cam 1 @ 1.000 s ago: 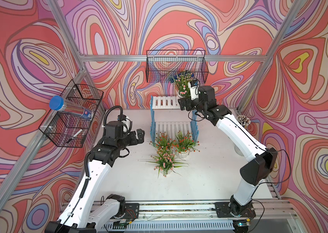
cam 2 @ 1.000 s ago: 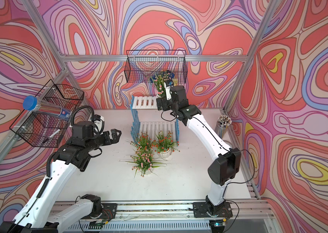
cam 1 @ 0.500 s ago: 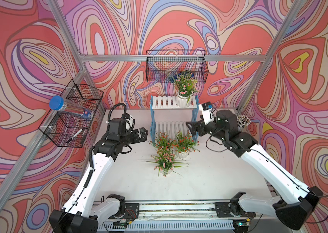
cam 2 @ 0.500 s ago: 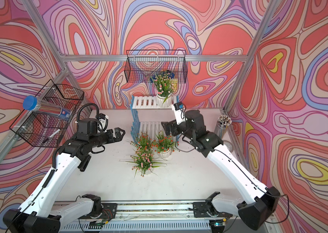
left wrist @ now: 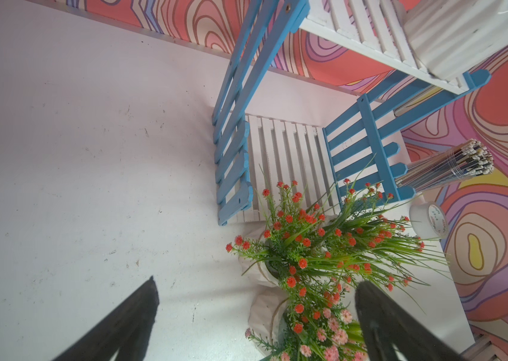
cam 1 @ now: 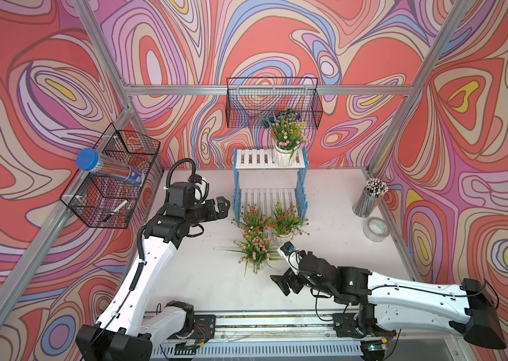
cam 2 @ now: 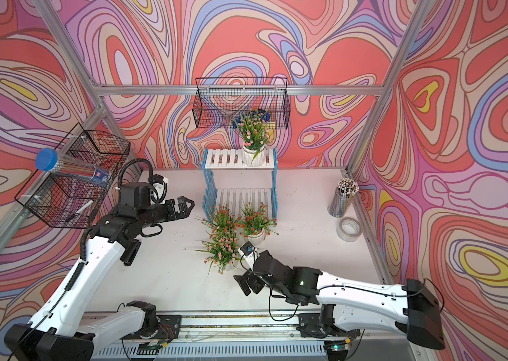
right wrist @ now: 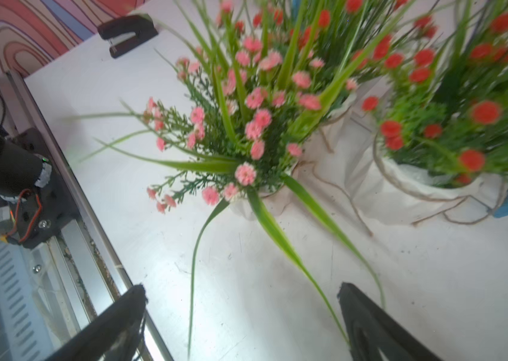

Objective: Place the baby's breath potted plants on the rack by color
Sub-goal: Pick up the baby's breath potted plant from the center of the board.

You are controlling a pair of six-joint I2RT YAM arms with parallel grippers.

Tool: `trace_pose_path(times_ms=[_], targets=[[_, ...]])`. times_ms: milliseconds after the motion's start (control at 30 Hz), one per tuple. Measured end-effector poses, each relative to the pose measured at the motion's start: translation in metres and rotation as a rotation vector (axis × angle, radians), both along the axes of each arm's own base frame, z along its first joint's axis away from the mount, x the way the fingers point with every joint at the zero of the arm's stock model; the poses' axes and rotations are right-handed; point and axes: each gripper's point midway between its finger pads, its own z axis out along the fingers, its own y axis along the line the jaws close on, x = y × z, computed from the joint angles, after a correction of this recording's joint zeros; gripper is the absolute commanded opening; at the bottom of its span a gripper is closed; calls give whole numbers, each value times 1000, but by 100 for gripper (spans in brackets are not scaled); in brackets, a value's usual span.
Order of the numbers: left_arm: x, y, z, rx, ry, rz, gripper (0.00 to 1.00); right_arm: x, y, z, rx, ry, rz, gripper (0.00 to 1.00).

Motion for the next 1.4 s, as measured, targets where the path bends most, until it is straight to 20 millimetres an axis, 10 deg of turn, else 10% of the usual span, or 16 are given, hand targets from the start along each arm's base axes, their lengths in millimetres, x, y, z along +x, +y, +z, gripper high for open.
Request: trace_pose_path(times_ms=[433,1400], targets=[[-6,4,1,12,4,15,100,19,42,-60,20,-12,-63,98],[-16,15,-5,26,8,67,100,71,69,-74,96,-92,-130,98]])
